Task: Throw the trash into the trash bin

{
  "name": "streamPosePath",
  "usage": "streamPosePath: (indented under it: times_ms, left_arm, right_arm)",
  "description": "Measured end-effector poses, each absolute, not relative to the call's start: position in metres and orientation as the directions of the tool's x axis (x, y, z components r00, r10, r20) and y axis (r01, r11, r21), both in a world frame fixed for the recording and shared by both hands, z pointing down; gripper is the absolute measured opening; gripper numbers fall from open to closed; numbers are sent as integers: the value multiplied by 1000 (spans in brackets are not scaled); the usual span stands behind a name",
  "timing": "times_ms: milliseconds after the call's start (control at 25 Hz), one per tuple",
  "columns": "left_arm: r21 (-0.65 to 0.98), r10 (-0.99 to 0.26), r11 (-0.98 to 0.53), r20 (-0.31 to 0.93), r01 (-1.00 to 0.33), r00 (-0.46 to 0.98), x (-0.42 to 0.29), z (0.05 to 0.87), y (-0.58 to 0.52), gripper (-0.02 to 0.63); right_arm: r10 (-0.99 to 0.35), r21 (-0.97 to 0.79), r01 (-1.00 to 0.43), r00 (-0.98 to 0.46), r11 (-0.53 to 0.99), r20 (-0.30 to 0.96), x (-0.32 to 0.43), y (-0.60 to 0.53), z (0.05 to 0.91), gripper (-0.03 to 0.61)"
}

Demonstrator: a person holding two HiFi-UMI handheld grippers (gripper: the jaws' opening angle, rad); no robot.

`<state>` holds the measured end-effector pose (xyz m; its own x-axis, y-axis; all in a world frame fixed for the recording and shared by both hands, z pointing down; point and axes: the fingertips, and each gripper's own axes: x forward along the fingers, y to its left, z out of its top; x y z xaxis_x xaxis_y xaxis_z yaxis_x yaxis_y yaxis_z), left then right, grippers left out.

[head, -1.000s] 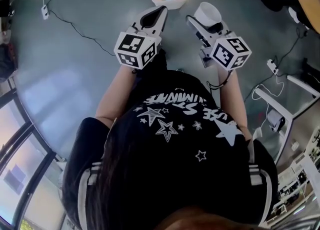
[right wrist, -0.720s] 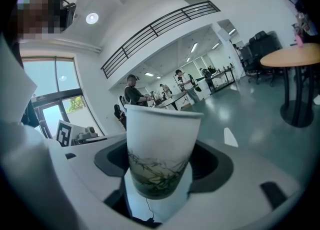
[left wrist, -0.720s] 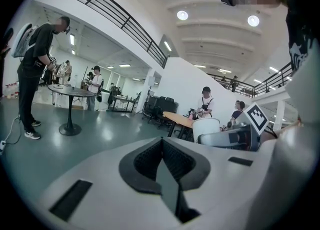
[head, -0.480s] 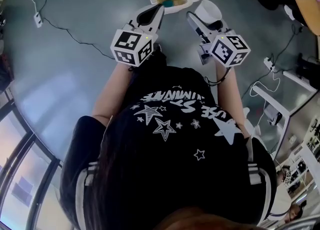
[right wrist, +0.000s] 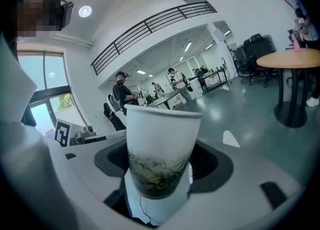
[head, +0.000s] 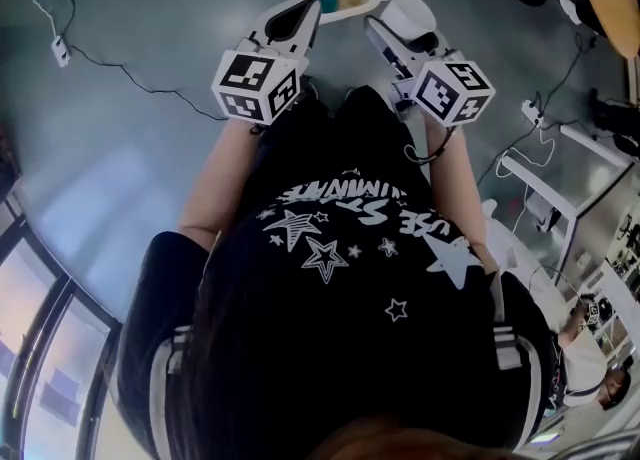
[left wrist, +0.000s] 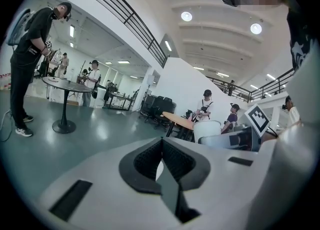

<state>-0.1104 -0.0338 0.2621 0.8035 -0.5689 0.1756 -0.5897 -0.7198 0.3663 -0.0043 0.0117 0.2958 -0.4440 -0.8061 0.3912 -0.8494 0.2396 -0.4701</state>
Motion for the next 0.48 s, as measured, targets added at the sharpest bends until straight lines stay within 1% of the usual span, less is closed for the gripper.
streamPosePath:
  times_ms: [280, 480]
  left_arm:
    - [361, -593, -696, 200, -621, 780, -101, 269, -51, 11]
    - [347, -620, -670, 224, -656, 752, -78, 274, -77, 11]
  right_arm:
    - [-790, -493, -832, -472, 253, 391, 8, -9, 308, 330]
    - [-785, -477, -831, -489, 286, 381, 30, -44, 317, 330]
